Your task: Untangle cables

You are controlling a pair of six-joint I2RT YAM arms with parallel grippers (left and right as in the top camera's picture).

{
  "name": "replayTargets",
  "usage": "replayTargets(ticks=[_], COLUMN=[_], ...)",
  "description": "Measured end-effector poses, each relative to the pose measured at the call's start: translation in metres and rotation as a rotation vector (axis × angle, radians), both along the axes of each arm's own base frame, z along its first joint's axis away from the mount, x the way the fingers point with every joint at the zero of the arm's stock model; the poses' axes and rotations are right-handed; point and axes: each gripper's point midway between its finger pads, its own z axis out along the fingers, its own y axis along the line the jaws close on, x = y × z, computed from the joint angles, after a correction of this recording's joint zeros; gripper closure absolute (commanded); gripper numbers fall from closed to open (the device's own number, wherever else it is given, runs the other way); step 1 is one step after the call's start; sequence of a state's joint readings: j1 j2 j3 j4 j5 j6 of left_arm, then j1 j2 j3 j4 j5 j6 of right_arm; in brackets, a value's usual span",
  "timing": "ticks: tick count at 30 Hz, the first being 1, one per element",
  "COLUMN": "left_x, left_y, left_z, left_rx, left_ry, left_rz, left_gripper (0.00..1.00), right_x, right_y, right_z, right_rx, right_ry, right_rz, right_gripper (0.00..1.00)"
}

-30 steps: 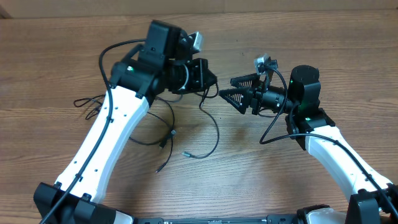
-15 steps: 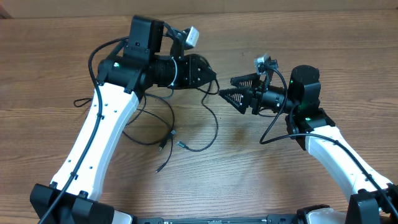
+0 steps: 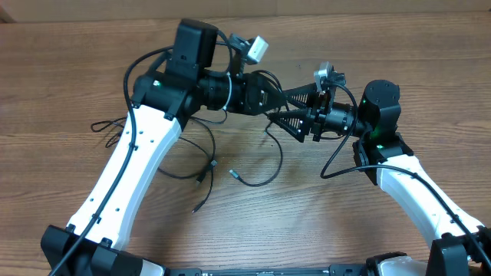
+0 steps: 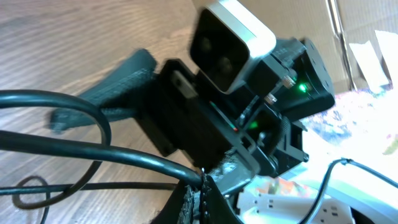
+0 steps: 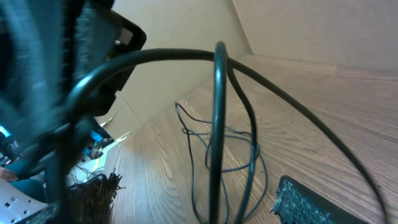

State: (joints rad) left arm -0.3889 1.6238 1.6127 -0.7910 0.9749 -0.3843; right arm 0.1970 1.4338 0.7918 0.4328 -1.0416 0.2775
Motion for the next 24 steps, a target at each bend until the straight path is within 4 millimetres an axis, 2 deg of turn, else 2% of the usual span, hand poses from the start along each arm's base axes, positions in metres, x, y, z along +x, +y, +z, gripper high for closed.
replayTargets(ticks=[6, 14, 17, 24], left_x=[0.005, 0.027, 0.027, 0.013], left_y=[0.003, 0.040, 0.047, 0.040], left_z=[-0.003, -0.015, -0.012, -0.003], left_rx=[0.018, 0.074, 0.052, -0.011], left_ry=[-0.005, 0.007, -0.009, -0.049], left_rz=[0.024, 0.128, 0.108, 0.010], left_gripper=[0.96, 0.96, 0.96, 0.96], right_x=[-0.002, -0.004, -0.003, 0.004], right_y=[0.001, 0.001, 0.001, -0.001], right_z=[0.000, 0.001, 0.000, -0.001], right_rx=[0.004, 0.006, 0.005, -0.002], right_ry=[0.006, 0.010, 0.013, 0.015], right_rz=[0.011, 0.023, 0.016, -0.024], right_gripper=[0.18, 0.18, 0.18, 0.16])
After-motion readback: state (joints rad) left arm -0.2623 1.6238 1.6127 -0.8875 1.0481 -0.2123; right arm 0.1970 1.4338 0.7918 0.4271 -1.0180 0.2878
